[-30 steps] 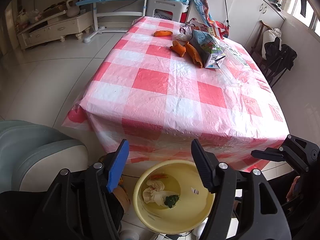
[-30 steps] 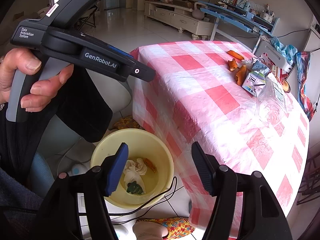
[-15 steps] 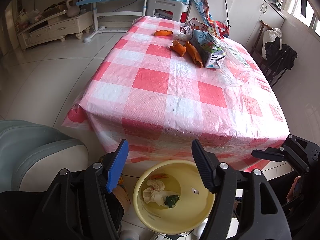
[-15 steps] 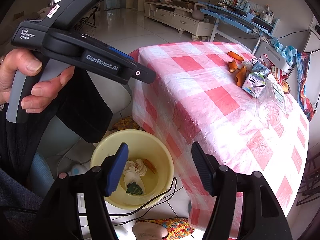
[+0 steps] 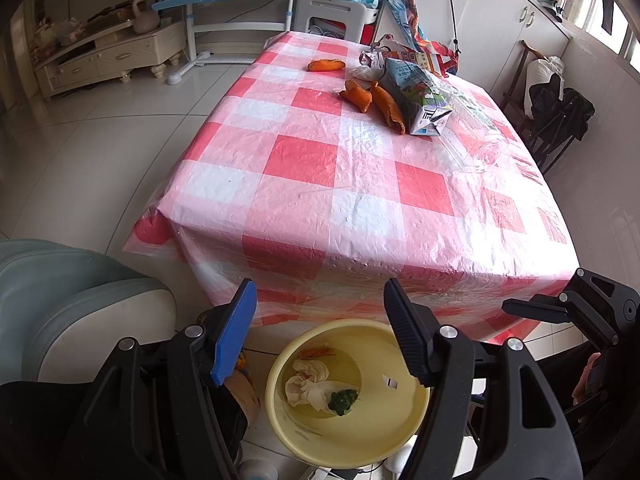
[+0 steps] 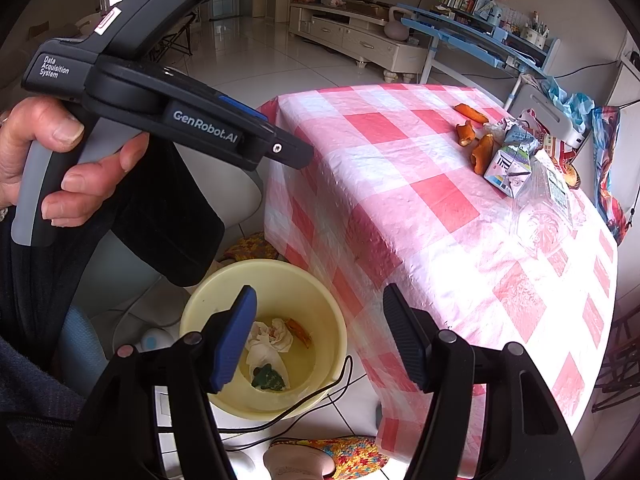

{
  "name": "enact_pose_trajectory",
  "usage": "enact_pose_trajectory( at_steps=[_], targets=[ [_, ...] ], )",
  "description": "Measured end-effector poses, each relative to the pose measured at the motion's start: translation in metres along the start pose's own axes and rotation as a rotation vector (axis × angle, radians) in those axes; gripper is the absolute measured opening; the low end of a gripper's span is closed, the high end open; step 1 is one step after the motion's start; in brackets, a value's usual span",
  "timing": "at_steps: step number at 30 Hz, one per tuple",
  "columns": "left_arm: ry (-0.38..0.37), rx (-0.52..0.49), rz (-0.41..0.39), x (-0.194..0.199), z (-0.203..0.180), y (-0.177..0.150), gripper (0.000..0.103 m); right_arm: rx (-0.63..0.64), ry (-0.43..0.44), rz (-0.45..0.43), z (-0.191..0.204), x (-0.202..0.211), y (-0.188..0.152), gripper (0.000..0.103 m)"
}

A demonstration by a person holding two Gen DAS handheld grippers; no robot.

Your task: Collect trash

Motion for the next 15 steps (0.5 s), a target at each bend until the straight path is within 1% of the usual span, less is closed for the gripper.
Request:
enact_pose_trajectory(
  at_steps=[15],
  targets=[
    [-0.002,-0.004,-0.003,-0.0002,-0.0012,0.0013,0.064,0.007,-0.006,-0.008,0.0017,0.0018,0.0049,0.063]
  ],
)
Point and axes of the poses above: each gripper's, at about its wrist camera, not at the fingertips, and x roughly against the way its jaws point, z to its left, y to its top, the point moved 10 cm from there along -x, roughly the way its jaws point, and after that the axes turned 6 degrees about -x, right-handed, at the moved point
